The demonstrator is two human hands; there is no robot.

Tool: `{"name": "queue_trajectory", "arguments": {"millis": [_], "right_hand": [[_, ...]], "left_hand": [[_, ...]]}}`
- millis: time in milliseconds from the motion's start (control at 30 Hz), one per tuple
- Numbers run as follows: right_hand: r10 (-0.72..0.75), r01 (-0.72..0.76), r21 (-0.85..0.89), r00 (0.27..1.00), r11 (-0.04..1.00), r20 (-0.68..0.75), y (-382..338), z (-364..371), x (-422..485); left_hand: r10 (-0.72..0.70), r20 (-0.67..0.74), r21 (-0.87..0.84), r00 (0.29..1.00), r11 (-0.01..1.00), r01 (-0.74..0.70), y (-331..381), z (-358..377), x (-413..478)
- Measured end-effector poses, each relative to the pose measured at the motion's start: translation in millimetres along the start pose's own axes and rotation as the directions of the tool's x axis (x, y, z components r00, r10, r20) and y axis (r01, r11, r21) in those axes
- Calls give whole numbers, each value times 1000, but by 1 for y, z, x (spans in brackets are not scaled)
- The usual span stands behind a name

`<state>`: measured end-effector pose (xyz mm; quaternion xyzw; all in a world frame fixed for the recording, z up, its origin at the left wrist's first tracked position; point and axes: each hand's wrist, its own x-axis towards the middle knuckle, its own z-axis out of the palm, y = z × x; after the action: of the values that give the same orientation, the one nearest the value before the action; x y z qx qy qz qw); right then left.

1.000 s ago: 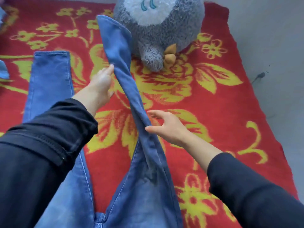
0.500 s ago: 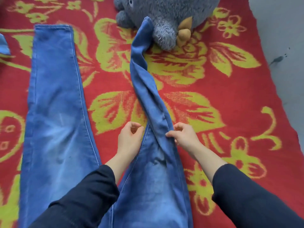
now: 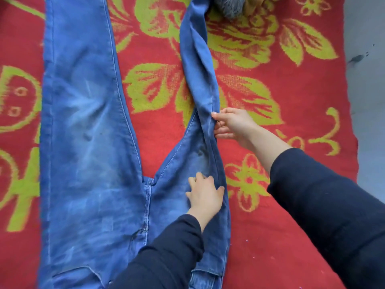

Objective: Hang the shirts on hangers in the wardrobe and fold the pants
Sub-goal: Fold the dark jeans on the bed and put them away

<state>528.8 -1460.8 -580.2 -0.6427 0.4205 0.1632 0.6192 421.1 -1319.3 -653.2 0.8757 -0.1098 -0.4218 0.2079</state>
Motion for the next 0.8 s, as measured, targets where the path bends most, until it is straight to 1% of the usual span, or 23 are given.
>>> {"name": "queue_trajectory", "arguments": {"millis": [33,67,100,133,200,267,333,367,400,433,467,500,533,600,633,667,700,733,800], "right_hand": [[-23,23,-4,999,1000,-22,-2,4,-4],[-46,45,-7,997,999,-55,-5,8,-8],[-68,67,-13,994,998,-90,-9,13,-12],[-92,91,-19,989,996,-116,-15,19,-17],[-148,147,-14,980,989,-134,-31,39,-29],[-212,217,40,972,975,-100,-49,72,-40],[-292,290,95,956,952,7,-66,116,-51],[-324,315,96,942,944,91,-73,140,-55],[-339,331,73,925,941,172,-76,164,-59],[-331,336,17,916,942,226,-76,186,-62],[-312,334,-53,918,941,245,-71,207,-64],[-288,324,-138,929,936,232,-62,225,-68],[-266,309,-209,940,928,213,-48,240,-71],[-246,289,-315,954,904,169,-11,257,-80],[-255,291,-352,956,890,145,10,260,-87],[-272,293,-382,956,877,110,30,259,-95],[-282,284,-410,957,867,67,50,257,-104],[-282,262,-436,959,861,21,69,253,-112],[-250,192,-505,967,842,-49,104,246,-128]], "left_hand": [[21,36,-146,999,989,-16,-6,-6,0],[71,102,-332,992,943,-33,-16,-17,-3],[143,189,-511,971,859,-27,-29,-33,-8],[225,263,-642,938,767,-4,-43,-52,-16],[346,334,-802,877,593,72,-75,-92,-34],[396,327,-899,858,409,154,-113,-130,-51],[380,278,-953,882,225,203,-157,-163,-66],[322,254,-966,912,133,222,-179,-176,-72],[227,230,-973,946,50,224,-200,-186,-77],[112,207,-978,972,-5,209,-221,-194,-80],[-8,195,-981,981,-16,195,-240,-197,-81],[-104,202,-979,974,18,205,-257,-197,-82],[-157,227,-967,961,79,242,-271,-193,-83],[-212,278,-926,937,200,320,-288,-183,-90],[-243,268,-894,932,298,335,-294,-177,-95],[-252,229,-849,940,421,319,-300,-171,-98],[-230,180,-803,956,527,278,-305,-166,-100],[-207,136,-775,969,588,234,-309,-162,-102],[-220,65,-747,973,636,194,-315,-158,-104]]}}
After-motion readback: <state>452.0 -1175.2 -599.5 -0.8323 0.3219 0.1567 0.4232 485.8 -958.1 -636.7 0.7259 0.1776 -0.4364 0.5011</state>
